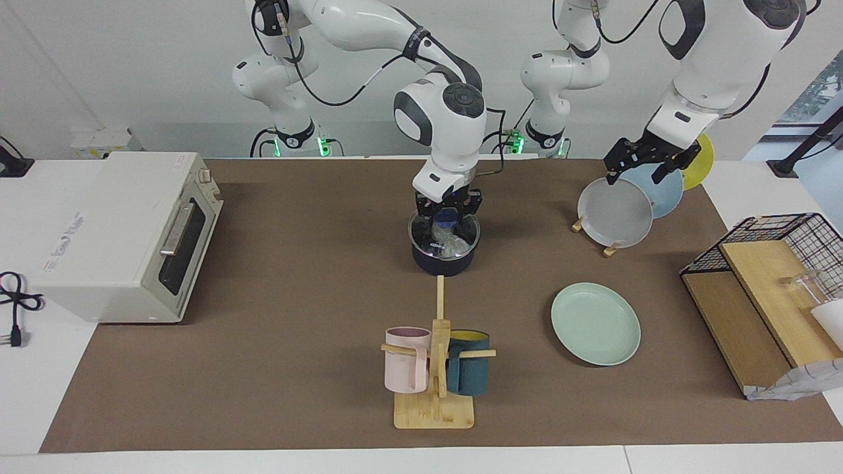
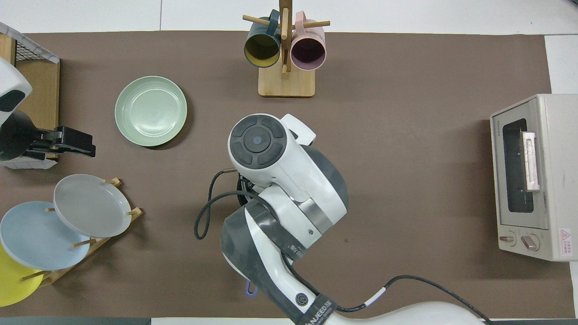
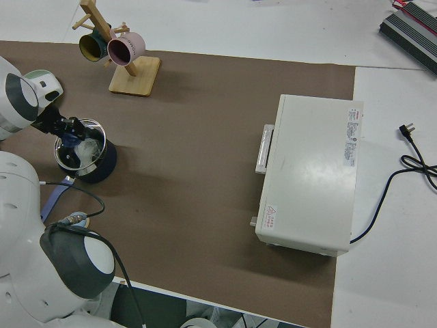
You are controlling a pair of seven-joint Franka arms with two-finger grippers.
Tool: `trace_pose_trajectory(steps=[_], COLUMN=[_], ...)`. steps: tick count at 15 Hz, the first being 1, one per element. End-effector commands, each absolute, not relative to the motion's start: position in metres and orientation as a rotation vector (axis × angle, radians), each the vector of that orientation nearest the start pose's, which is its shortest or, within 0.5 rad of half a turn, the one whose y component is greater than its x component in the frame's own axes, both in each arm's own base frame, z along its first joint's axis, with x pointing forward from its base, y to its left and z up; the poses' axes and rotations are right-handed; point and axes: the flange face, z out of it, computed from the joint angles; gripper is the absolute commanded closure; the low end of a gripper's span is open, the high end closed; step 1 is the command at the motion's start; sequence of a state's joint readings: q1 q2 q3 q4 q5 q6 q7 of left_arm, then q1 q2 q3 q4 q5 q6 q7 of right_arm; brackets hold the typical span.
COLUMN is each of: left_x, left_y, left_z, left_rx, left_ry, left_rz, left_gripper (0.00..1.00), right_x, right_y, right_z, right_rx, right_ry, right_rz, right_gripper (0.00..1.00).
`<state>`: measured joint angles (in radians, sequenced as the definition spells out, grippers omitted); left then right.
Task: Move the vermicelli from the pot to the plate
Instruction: 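Lift the lid away with the right gripper while the left gripper reaches the pot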
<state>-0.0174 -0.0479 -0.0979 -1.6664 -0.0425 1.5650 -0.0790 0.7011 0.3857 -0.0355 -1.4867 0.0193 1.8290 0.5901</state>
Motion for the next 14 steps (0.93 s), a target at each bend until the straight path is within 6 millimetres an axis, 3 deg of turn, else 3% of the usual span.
trace_pose_trajectory(steps=[1,5,7,9,10,12,14], left_x=[0.528,0.527,0.523,0.511,0.502,0.48,0.464], left_y=[-0.064,-0.077,-0.105,-0.166,-0.215,-0.285,-0.35], left_z=[0.61,0.61,0.608,0.593,0.573,0.52,0.456], left_rx=[-3.148,-3.147,-3.152,-3.157,-3.167,-3.188,-3.193], left_ry=[0.05,0.076,0.08,0.042,-0.003,-0.097,-0.083], left_rz=[0.072,0.067,0.053,0.046,0.025,-0.012,0.036], left_gripper=[0.0,0.0,0.0,0.0,0.0,0.0,0.0], right_x=[0.553,0.589,0.603,0.619,0.624,0.627,0.618], right_y=[0.369,0.292,0.259,0.216,0.197,0.164,0.146], right_z=[0.468,0.48,0.477,0.47,0.466,0.456,0.435], right_rx=[-3.142,-3.124,-3.12,-3.117,-3.113,-3.11,-3.129], right_ry=[-0.199,-0.351,-0.408,-0.455,-0.481,-0.473,-0.472], right_rz=[0.078,0.097,0.107,0.112,0.124,0.13,0.097], right_gripper=[0.45,0.57,0.7,0.88,0.96,1.0,1.0])
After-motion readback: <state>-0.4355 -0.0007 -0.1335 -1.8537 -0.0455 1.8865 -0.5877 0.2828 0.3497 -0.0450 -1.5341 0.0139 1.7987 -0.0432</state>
